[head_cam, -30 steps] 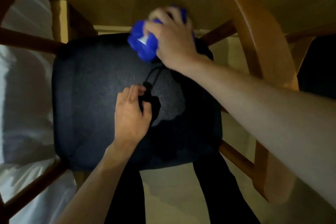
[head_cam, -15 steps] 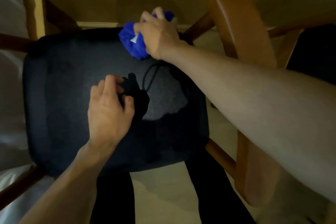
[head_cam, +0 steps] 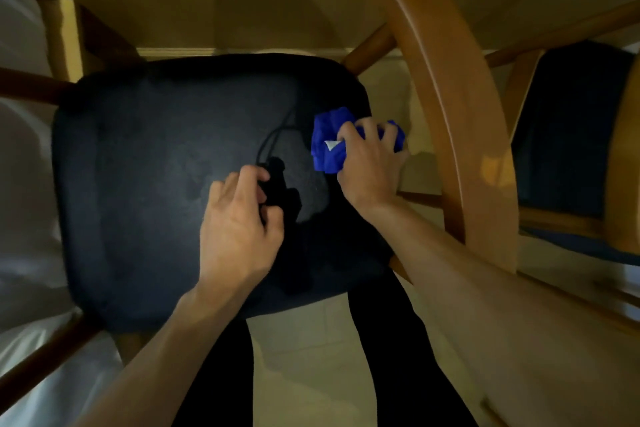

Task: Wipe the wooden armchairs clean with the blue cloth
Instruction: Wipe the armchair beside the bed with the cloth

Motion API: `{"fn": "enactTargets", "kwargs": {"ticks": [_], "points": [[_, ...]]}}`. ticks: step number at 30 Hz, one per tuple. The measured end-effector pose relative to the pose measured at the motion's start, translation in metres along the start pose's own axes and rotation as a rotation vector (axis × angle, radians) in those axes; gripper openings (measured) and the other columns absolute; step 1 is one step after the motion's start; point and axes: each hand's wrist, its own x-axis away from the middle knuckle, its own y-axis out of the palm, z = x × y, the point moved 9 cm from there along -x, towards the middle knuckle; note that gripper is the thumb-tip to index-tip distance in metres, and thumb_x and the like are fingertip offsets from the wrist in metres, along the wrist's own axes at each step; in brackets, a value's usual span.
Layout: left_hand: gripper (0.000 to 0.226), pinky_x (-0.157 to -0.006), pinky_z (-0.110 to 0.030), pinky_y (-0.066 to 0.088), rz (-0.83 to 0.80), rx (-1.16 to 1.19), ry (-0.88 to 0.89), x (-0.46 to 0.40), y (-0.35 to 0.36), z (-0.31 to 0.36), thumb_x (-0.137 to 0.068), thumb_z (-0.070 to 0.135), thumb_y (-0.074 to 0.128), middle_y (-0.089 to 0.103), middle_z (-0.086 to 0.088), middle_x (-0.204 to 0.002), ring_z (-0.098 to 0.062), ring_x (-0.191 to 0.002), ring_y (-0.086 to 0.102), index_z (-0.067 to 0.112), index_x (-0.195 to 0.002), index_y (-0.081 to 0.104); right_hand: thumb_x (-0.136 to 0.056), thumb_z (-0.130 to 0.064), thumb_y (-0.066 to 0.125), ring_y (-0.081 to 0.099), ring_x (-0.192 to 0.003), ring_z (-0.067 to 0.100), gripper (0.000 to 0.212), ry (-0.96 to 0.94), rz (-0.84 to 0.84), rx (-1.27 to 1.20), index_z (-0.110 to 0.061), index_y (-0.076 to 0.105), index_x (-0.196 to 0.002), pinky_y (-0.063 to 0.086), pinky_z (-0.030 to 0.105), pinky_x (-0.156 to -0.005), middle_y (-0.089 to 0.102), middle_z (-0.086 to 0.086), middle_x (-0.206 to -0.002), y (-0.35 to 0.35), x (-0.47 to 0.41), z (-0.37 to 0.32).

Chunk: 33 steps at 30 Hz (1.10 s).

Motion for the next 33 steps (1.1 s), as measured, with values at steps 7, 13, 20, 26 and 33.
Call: {"fn": "enactTargets", "kwargs": {"ticks": [7,13,20,26,33], "points": [[0.045,-0.070,-0.026,0.036,-0.012,-0.014,-0.053,0.011,0.000,-0.025,-0.082,0.012,0.062,0.055,0.002,-0.095,-0.011,-0.090,0.041,0.018,-0.123,0.044,-0.076,0.004,0.058,0.025,-0.138,0.035,0.065,-0.450,0.117,-0.077,-0.031,0.048,-0.130,0.035,0.063,-0.100,0.028,0.000,-0.156,-0.046,-0.076,-0.085],[0.049,-0.073,-0.024,0.037,0.013,-0.011,-0.030,0.014,-0.011,-0.016,-0.083,0.013,0.063,0.054,0.002,-0.097,-0.011,-0.092,0.043,0.017,-0.127,0.040,-0.091,-0.013,0.053,0.025,-0.136,0.040,0.061,-0.330,0.087,0.113,-0.034,0.034,-0.144,0.039,0.058,-0.093,0.023,0.009,-0.155,-0.024,-0.088,-0.064],[0.042,-0.072,-0.027,0.037,0.007,0.011,0.049,-0.004,-0.006,0.002,-0.084,0.012,0.060,0.052,0.002,-0.097,-0.014,-0.090,0.044,0.014,-0.123,0.045,-0.077,-0.011,0.070,0.030,-0.129,0.042,0.074,-0.046,-0.007,-0.031,-0.032,0.034,-0.138,0.042,0.059,-0.096,0.031,0.014,-0.142,0.009,-0.034,0.015],[0.059,-0.096,-0.043,0.042,-0.293,-0.130,0.119,0.006,0.049,0.007,-0.084,0.018,0.056,0.046,-0.013,-0.133,-0.031,-0.112,0.047,0.012,-0.140,0.038,-0.067,-0.014,0.079,0.032,-0.123,0.040,0.074,0.102,-0.044,-0.088,-0.033,0.038,-0.126,0.044,0.056,-0.092,0.032,0.012,-0.137,0.042,0.071,0.019],[0.070,-0.106,-0.049,0.036,-0.295,-0.269,0.148,0.038,0.065,-0.004,-0.082,0.017,0.060,0.034,-0.016,-0.150,-0.033,-0.136,0.035,0.015,-0.147,0.034,-0.070,-0.015,0.075,0.036,-0.128,0.033,0.063,0.134,-0.069,-0.305,-0.034,0.049,-0.124,0.035,0.055,-0.099,0.041,0.004,-0.135,0.035,0.100,0.028]]}}
